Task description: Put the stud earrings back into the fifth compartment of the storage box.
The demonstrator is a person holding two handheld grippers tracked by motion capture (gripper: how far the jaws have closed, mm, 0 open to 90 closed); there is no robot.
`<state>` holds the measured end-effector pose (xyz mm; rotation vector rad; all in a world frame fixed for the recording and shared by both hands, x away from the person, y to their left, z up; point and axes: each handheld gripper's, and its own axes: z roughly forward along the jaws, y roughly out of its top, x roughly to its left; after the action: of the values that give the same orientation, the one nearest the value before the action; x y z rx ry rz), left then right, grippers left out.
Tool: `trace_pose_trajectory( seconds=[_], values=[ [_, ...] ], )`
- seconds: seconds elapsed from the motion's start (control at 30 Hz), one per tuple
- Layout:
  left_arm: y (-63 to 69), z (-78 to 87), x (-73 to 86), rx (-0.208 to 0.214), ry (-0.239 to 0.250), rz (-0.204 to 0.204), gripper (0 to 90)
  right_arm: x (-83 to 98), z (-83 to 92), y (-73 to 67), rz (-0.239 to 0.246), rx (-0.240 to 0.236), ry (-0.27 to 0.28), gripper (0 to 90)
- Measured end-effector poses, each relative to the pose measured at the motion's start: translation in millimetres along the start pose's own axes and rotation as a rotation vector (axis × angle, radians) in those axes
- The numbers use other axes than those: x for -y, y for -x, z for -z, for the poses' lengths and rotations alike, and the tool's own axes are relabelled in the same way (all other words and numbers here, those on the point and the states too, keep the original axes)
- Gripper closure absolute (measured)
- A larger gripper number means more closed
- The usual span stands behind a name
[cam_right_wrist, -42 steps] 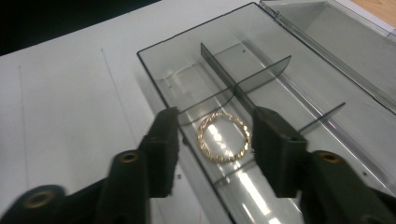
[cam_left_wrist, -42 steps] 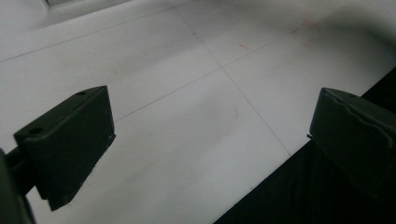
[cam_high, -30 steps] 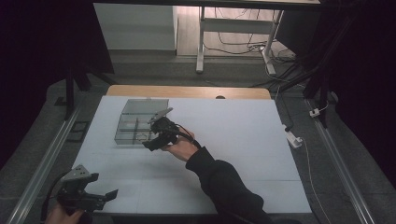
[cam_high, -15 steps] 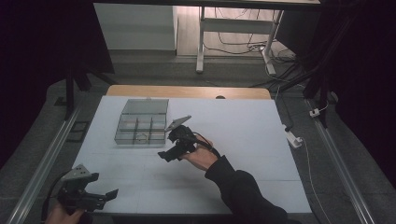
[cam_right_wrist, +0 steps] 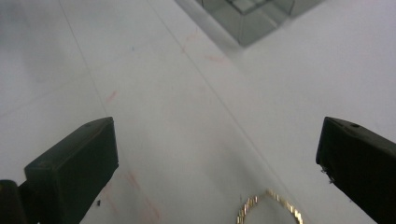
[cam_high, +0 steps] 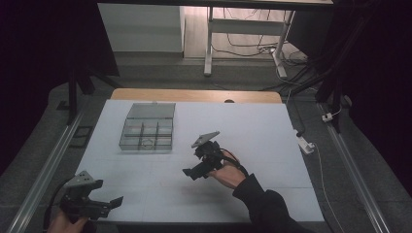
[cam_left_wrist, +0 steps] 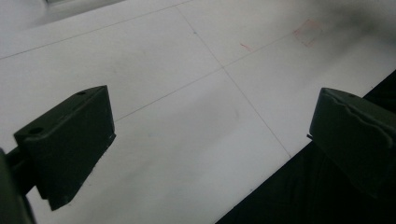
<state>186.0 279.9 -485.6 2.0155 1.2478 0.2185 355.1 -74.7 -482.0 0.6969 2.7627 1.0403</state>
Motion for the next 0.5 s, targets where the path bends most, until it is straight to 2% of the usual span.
trace_pose_trajectory(
  seconds=[0.2, 0.4, 0.5],
  values=[
    [0.3, -0.3, -0.4, 0.0, 0.0, -0.003, 0.4, 22.1, 2.8, 2.0, -0.028, 0.015, -0.029, 0.0],
    [0.5, -0.4, -0.6, 0.001, 0.001, -0.006, 0.4, 36.8, -5.0, -1.4, -0.003, 0.007, -0.069, 0.0],
    [0.6, -0.3, -0.6, 0.002, 0.001, -0.008, 0.4, 41.7, -12.0, -1.9, -0.01, -0.014, -0.092, 0.0]
  ],
)
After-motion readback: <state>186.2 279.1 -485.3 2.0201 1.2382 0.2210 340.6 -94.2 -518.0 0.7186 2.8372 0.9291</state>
